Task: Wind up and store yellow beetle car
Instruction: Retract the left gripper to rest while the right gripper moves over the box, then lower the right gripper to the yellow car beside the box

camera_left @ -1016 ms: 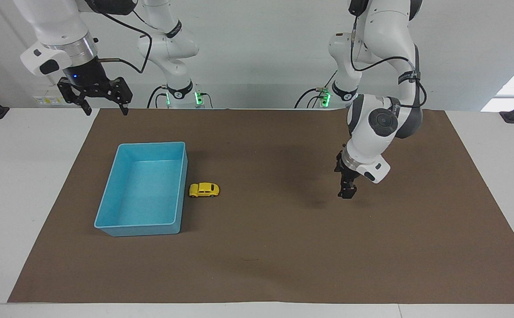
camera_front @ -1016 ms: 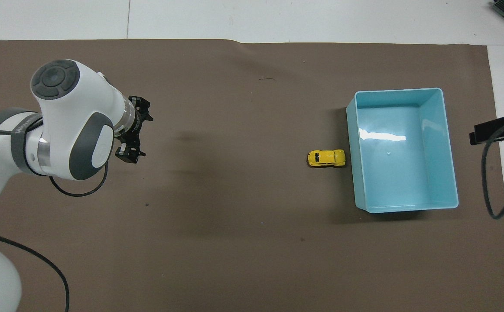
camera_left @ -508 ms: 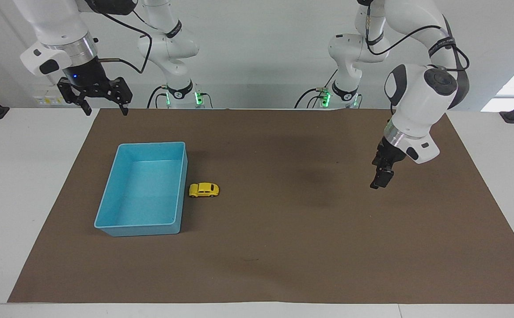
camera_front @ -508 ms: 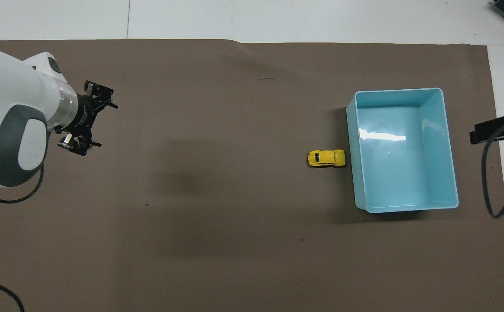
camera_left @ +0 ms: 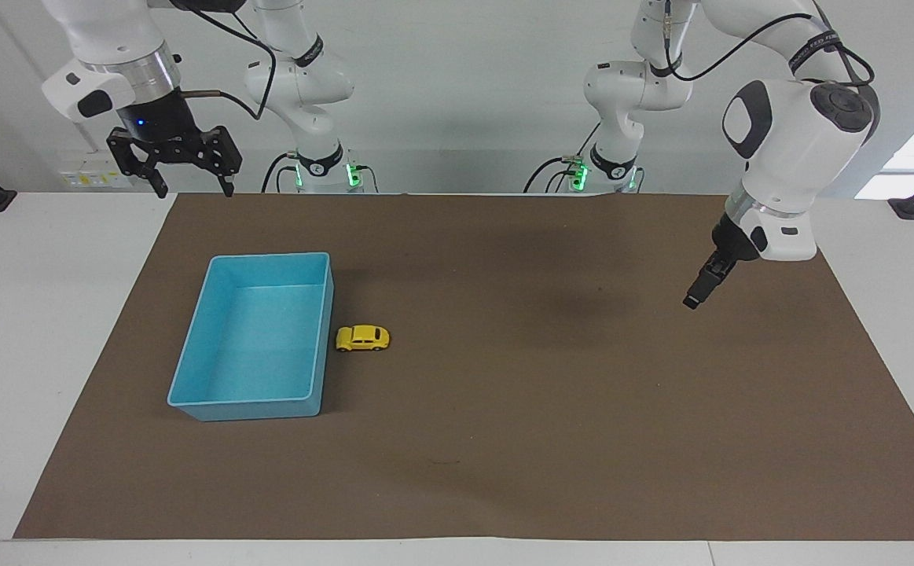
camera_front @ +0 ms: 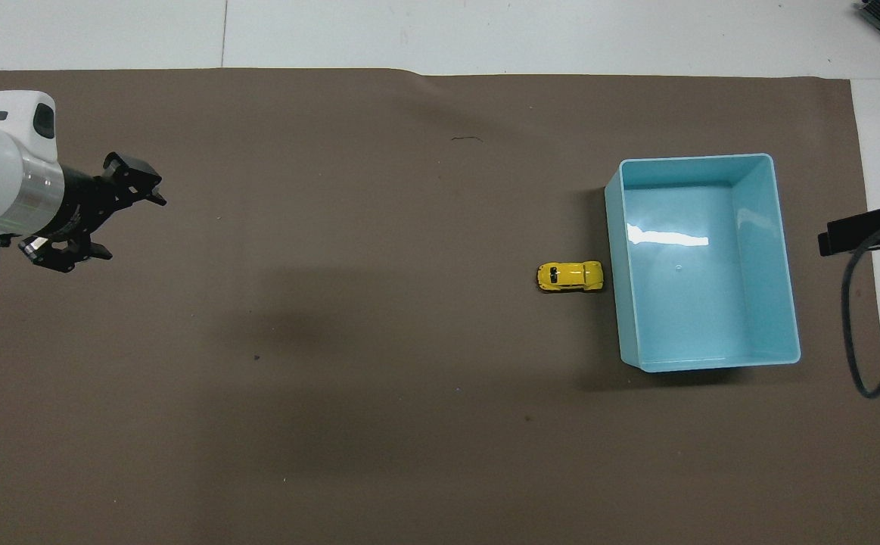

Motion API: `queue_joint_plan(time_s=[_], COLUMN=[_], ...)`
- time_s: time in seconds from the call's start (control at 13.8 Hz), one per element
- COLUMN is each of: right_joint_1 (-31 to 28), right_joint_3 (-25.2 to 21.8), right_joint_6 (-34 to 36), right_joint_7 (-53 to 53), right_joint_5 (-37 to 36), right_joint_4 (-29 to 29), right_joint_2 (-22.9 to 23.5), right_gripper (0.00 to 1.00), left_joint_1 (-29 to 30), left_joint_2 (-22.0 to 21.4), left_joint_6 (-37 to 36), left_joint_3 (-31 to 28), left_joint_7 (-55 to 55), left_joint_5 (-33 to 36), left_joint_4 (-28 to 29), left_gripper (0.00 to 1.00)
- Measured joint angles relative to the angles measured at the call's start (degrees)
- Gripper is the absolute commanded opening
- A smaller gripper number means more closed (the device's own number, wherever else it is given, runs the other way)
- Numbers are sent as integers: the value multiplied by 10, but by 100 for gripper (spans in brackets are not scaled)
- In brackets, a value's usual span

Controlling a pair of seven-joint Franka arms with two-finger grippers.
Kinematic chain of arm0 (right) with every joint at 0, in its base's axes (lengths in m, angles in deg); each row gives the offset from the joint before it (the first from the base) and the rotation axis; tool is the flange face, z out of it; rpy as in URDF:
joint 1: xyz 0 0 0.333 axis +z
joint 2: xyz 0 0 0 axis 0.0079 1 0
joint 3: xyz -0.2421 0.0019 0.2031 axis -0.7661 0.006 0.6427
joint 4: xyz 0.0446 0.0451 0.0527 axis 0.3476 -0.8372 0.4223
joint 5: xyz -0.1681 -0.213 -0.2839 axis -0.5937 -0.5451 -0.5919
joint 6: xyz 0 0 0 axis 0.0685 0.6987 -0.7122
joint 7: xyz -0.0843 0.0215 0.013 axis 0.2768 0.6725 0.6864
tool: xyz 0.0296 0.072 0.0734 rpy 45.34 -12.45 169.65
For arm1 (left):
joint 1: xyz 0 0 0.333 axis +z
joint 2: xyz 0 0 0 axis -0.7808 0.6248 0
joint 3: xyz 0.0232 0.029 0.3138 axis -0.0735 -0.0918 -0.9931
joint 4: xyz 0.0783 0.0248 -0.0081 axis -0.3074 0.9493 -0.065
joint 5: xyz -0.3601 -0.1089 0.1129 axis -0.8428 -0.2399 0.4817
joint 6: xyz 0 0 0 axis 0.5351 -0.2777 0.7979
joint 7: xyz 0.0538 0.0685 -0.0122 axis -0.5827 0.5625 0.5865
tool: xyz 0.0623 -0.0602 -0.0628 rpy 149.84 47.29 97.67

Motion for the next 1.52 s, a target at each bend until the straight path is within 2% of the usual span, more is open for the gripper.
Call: queue_joint_plan(time_s=[0.29,0.58,0.94,1.16,1.52], right_joint_1=[3,5,36,72,78], right_joint_3=[1,4,13,17,25], right_joint_6=[4,-12,-50,-74,-122], right_joint_7=[-32,-208,-471,-526,-651], right_joint_5=[11,12,13,14,52], right_joint_4=[0,0,-3,-4,-6], right_joint_2=[-4,-4,11,42,118], right_gripper=[100,100,100,100,100], left_joint_1=[33,58,58,58,58], left_joint_2=[-21,-41,-51,-52,-53], left_joint_6=[-32,-62,-145,-181,-187], left_joint_3=[-1,-1,3,9,11], left_joint_7=[-174,-309,-390,-404,-404], left_joint_5=[0,9,39,39,39], left_joint_4=[0,-3,-58,-90,-101], left_gripper=[100,100,100,100,100])
